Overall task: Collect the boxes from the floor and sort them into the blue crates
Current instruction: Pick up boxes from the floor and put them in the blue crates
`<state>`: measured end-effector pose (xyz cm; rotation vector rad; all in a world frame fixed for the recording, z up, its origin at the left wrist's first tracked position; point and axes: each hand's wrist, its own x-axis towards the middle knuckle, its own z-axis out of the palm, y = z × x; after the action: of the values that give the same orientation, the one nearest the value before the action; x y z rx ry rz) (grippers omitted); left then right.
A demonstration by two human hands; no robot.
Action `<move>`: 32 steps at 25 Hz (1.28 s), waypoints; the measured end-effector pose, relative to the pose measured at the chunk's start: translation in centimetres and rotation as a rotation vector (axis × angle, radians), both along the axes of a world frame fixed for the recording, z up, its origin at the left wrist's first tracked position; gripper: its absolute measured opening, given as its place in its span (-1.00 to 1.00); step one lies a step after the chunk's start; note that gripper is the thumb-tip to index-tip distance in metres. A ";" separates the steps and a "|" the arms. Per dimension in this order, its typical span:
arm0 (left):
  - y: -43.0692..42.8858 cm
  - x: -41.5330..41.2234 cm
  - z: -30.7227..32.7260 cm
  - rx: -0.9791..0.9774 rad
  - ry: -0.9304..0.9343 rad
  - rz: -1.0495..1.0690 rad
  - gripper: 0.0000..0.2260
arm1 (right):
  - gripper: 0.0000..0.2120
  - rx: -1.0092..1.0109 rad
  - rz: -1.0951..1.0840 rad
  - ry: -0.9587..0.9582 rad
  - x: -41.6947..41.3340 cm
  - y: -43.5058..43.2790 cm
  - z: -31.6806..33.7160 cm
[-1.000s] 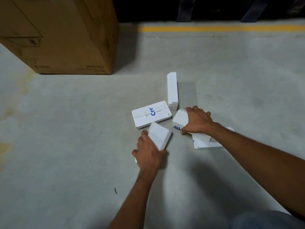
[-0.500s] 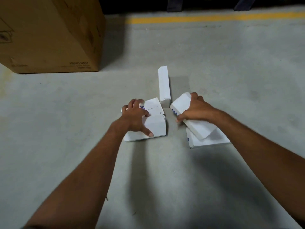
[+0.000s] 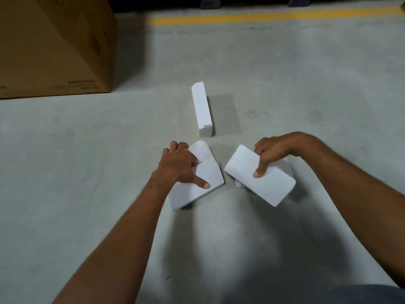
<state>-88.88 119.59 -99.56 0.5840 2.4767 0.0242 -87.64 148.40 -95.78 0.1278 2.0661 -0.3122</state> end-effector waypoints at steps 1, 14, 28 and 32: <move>0.3 0.3 -0.1 -0.011 0.026 -0.003 -0.31 | -0.53 0.023 0.046 -0.018 0.6 0.1 -0.1; 1.1 3.8 -0.8 0.214 0.018 0.334 -0.41 | -0.56 -0.012 0.042 -0.033 2.5 -0.5 -0.9; -4.3 9.9 22.6 0.587 0.501 1.074 -0.44 | -0.47 -0.196 -0.133 1.149 8.5 -11.4 19.2; -8.0 11.3 36.6 0.679 0.641 1.228 -0.29 | -0.58 -0.361 -0.145 1.460 10.2 -16.9 32.3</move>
<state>-77.55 111.61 -62.97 -0.9133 2.9915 1.3438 -77.46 131.54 -63.44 -0.2627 3.3647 -1.0934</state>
